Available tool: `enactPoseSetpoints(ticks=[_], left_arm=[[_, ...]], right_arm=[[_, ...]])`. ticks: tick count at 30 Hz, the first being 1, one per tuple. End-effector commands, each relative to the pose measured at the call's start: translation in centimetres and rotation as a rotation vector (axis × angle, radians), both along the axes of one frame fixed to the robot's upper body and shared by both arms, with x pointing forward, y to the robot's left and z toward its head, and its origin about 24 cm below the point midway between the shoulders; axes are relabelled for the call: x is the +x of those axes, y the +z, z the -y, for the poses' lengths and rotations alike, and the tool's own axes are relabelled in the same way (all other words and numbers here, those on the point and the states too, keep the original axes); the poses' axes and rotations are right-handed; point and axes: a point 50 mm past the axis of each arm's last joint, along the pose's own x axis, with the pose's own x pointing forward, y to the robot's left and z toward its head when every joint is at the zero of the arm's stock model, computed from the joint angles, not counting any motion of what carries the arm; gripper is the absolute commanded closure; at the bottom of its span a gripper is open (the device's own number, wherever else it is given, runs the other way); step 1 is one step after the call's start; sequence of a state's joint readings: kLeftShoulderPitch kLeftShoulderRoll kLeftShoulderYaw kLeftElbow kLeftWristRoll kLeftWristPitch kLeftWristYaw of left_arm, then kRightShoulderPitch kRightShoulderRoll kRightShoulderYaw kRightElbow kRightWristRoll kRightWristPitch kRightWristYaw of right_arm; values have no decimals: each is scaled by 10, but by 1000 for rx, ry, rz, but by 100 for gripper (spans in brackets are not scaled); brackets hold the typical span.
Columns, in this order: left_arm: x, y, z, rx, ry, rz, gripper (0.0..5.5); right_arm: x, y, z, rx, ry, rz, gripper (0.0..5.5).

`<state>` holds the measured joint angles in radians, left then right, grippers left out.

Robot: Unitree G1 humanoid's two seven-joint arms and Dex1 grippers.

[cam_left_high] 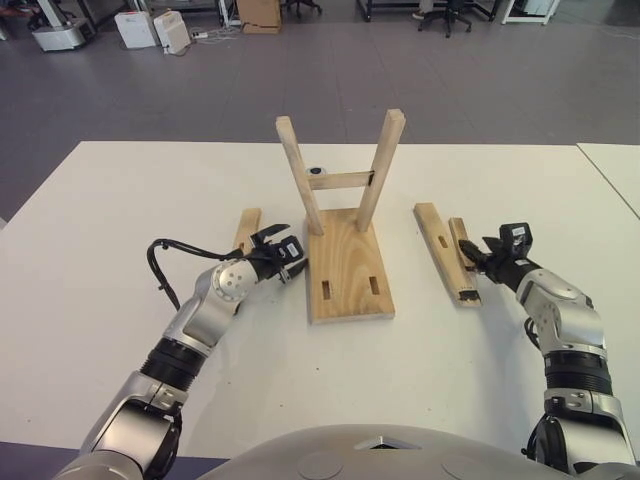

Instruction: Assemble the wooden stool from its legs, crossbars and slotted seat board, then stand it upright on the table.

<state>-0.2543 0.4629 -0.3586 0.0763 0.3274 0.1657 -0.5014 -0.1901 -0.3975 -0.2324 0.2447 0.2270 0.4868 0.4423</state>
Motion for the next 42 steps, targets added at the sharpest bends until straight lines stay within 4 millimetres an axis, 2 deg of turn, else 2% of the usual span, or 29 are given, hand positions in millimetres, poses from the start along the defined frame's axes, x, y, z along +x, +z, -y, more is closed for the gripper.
enactPoseSetpoints(ticks=[1,5,7,9,10,11,13,14,15,17,19,21,24,31,42], left_arm=[[1,1,-5,21,19,-4,122],[1,18,-11,-17,46,35,122],[-1,37,-5,-164,57,52,122],[-9,65,14,-394,-4,59,122],[-14,83,26,-532,-51,61,122],[-17,99,34,-637,-88,63,122],[-17,149,40,-951,-119,108,122],[-16,174,39,-1098,-136,135,122],[-15,193,38,-1210,-153,147,122],[-8,219,37,-1380,-199,106,122],[-2,233,41,-1536,-246,-10,122],[-1,242,47,-1606,-302,-106,140],[-4,243,54,-1576,-336,-182,193],[-8,242,50,-1594,-321,-198,305],[-7,235,51,-1555,-278,-215,478]], right_arm=[[-3,-11,-7,8,-14,-60,273],[-5,-16,-10,-2,-31,-86,343],[-5,-17,-8,-27,-48,-88,380],[-6,-18,-4,-48,-72,-87,415],[0,-7,6,-103,-158,-17,420],[6,7,15,-118,-246,50,420],[32,85,17,-72,-312,376,420],[39,126,7,-76,-259,538,420],[42,158,-7,-109,-182,669,420],[31,204,-63,-165,141,894,420],[3,223,-120,-132,496,1034,420],[-13,228,-148,-89,657,1088,420],[-20,232,-160,-74,732,1117,420],[-16,228,-164,-118,777,1107,420],[-12,231,-159,-127,719,1118,420]])
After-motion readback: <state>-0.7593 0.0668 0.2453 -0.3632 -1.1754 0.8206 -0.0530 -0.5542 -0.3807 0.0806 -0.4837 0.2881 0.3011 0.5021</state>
